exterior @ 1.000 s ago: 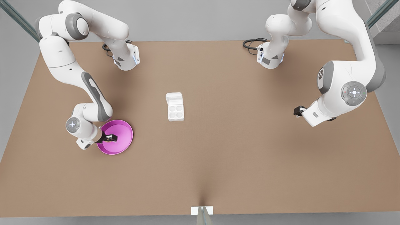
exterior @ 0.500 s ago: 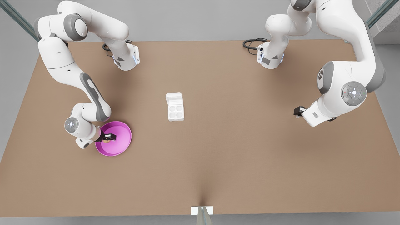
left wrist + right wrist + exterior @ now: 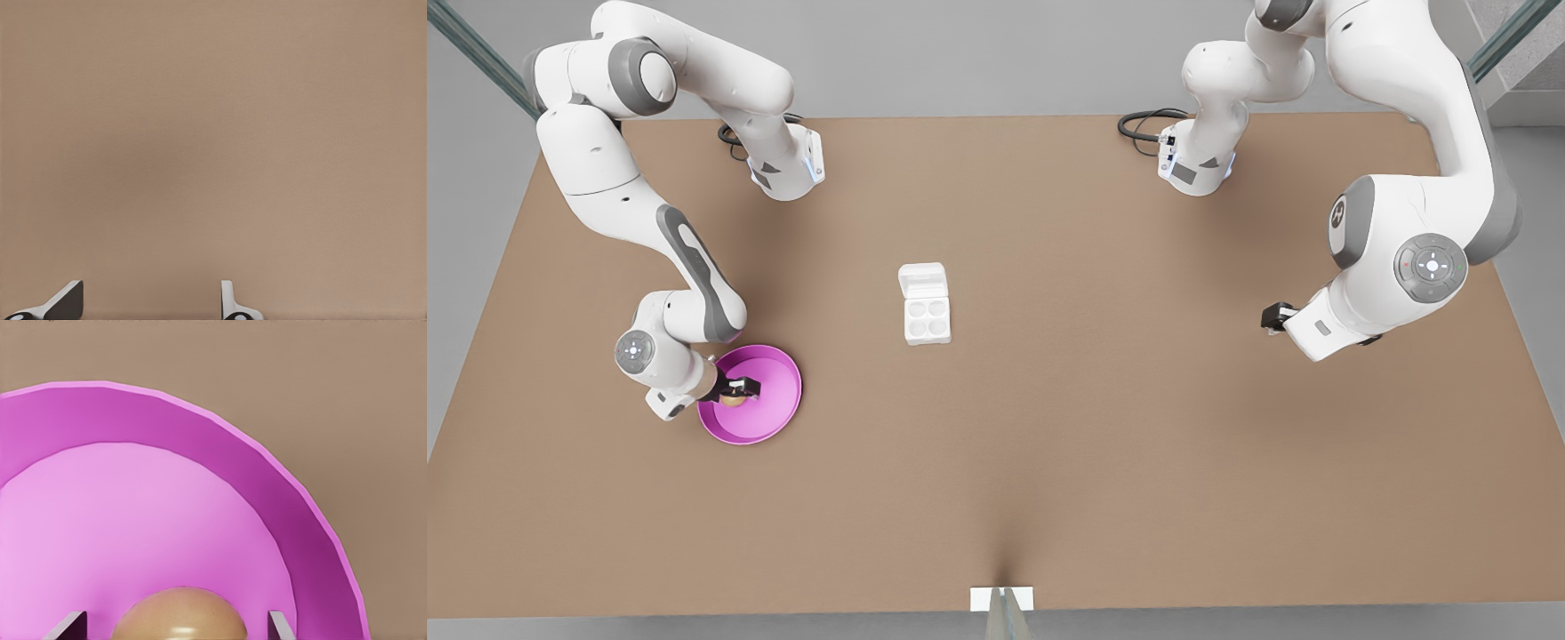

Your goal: Pack egg into the box and close the box lid

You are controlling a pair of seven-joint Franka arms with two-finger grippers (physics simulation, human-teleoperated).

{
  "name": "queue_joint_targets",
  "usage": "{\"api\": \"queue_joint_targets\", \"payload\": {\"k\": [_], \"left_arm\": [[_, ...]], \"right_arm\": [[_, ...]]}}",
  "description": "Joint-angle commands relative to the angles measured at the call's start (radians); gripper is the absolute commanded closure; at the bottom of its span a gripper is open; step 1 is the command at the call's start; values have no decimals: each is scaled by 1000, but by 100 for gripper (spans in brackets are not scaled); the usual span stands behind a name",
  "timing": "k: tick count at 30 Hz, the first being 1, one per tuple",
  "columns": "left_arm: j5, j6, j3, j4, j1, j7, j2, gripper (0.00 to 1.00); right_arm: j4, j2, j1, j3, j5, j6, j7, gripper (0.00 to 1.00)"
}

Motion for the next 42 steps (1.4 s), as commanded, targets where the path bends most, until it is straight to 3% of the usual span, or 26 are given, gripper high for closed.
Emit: {"api": "queue_joint_targets", "payload": {"k": [1, 5, 9, 12, 21, 29, 34, 42], "left_arm": [[1, 1, -1, 0, 0, 0, -1, 0], [1, 1, -1, 0, 0, 0, 5, 0], [1, 3, 1, 0, 0, -2, 5, 0], [1, 3, -1, 0, 0, 0, 5, 0], [1, 3, 1, 0, 0, 0, 5, 0], [1, 3, 1, 0, 0, 0, 10, 0], [1, 3, 1, 0, 0, -2, 11, 0], [1, 4, 1, 0, 0, 0, 11, 0]], "right_arm": [[0, -1, 0, 0, 2, 0, -8, 3], [0, -1, -5, 16, 2, -4, -9, 10], [2, -1, -5, 16, 2, -4, -9, 36], [3, -1, -5, 17, 2, -6, -9, 44], [39, -47, -11, 75, 3, -101, -1, 41], [209, -43, 84, 146, 10, -204, 9, 41], [240, -43, 199, 147, 16, -257, 134, 41], [235, -52, 310, 298, 17, -363, 561, 41]]}}
